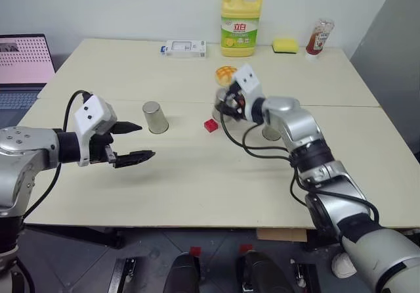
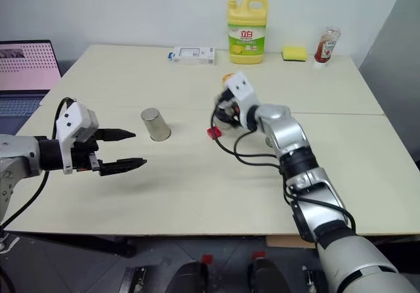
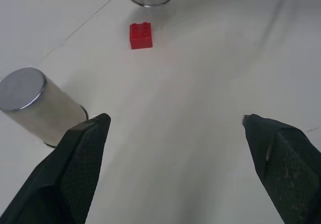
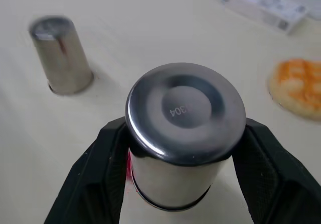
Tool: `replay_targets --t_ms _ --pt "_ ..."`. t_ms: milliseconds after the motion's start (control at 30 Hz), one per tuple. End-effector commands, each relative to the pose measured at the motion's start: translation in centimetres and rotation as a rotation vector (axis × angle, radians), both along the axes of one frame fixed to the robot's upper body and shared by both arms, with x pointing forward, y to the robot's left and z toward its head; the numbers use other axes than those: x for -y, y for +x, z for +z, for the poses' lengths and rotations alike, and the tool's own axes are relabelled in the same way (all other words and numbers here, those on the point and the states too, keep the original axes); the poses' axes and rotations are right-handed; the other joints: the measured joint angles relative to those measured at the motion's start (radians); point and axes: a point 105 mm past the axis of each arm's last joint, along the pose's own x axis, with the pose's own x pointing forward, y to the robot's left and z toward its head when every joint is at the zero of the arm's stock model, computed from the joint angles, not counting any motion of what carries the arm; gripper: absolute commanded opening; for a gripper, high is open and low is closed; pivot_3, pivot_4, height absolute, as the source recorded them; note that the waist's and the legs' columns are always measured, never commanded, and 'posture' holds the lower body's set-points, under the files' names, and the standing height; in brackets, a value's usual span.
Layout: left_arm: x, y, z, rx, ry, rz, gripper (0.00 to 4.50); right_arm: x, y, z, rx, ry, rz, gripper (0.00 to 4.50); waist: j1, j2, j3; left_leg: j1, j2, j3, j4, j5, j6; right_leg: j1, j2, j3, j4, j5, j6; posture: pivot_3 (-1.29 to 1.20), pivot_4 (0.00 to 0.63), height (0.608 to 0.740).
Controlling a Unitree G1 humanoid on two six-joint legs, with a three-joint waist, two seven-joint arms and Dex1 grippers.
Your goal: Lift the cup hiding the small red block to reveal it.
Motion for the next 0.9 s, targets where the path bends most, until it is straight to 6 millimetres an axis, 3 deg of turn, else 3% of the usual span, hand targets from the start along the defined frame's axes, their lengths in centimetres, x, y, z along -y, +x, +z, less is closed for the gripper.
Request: replay_targets --t_ms 33,233,300,367,400,433,500,700,800,900 --pt "0.5 0.3 0.9 0.039 0.007 -0.024 4.5 0.2 0.0 0.8 0.039 -0.025 -0.015 2.61 -0.004 0.001 0.0 0.0 0.0 0.0 0.0 0.0 0.0 0.0 0.0 0.0 0.0 0.0 0.0 0.0 0.15 0.74" --pt "0.5 0.4 1.0 0.041 0.008 -0.027 4.5 1.2 0.7 -0.4 0.017 -0.056 -0.073 2.61 -0.012 0.001 0.001 0.001 0.0 0.0 -0.001 0.0 0.0 -0.001 0.003 -0.001 0.001 0.0 -0.001 0.0 0.15 0.74" --pt "0.5 0.4 1.0 0.043 0.008 -0.026 4.5 1.2 0.7 -0.4 0.007 -0.043 -0.078 3.31 -0.011 0.001 0.001 0.001 0.0 0.0 -0.001 0.0 0.0 -0.001 0.003 -0.001 0.001 0.0 -0.001 0.0 0.15 0.74" --pt "0.4 0.4 1.0 0.044 0.007 -0.025 4.5 1.1 0.7 0.0 0.002 -0.021 -0.075 3.66 -0.011 0.001 0.001 0.001 0.0 0.0 0.0 0.0 0.0 -0.001 0.003 0.0 0.001 0.0 -0.001 0.0 0.15 0.74" --pt "0.4 0.4 1.0 0.044 0.007 -0.023 4.5 1.0 0.8 0.6 0.009 0.009 -0.075 3.69 -0.009 0.001 0.001 0.001 0.0 0.0 0.0 0.0 0.0 -0.001 0.003 0.0 0.001 0.0 -0.001 0.0 0.15 0.74" --pt "0.4 0.3 0.9 0.042 0.007 -0.021 4.5 1.0 0.8 1.6 0.022 0.043 -0.076 4.1 -0.009 0.001 0.001 0.001 0.0 0.001 0.0 0.0 0.0 -0.001 0.002 0.001 0.001 0.0 -0.001 0.0 0.15 0.74" --pt "0.3 0.3 0.7 0.039 0.006 -0.017 4.5 0.4 0.2 4.7 0.074 0.156 -0.047 4.44 -0.009 0.001 0.001 0.0 0.0 0.001 0.0 0.0 0.0 -0.001 0.002 0.001 0.001 0.0 -0.001 0.0 0.15 0.74" --pt "0.1 0.5 0.8 0.052 0.002 -0.001 4.5 0.8 -1.9 11.1 0.26 0.263 -0.009 4.44 -0.008 0.002 0.001 0.0 0.001 -0.001 -0.001 0.0 0.0 -0.001 0.002 -0.001 0.001 0.0 -0.001 0.0 0.15 0.74" --pt "-0.1 0.5 1.1 0.07 -0.01 0.014 4.5 1.8 -3.5 12.5 0.321 0.272 0.025 4.44 -0.002 0.002 0.001 0.0 0.001 -0.001 -0.001 0.0 0.0 -0.001 0.002 0.0 0.001 0.0 -0.001 0.0 0.15 0.74" --pt "-0.7 0.2 0.8 0.067 0.002 0.036 4.5 3.2 -6.3 11.4 0.327 0.249 0.126 4.44 0.003 0.001 0.001 0.0 0.001 0.0 -0.001 0.0 0.0 0.0 0.001 0.0 0.0 0.0 -0.001 0.0 0.15 0.74"
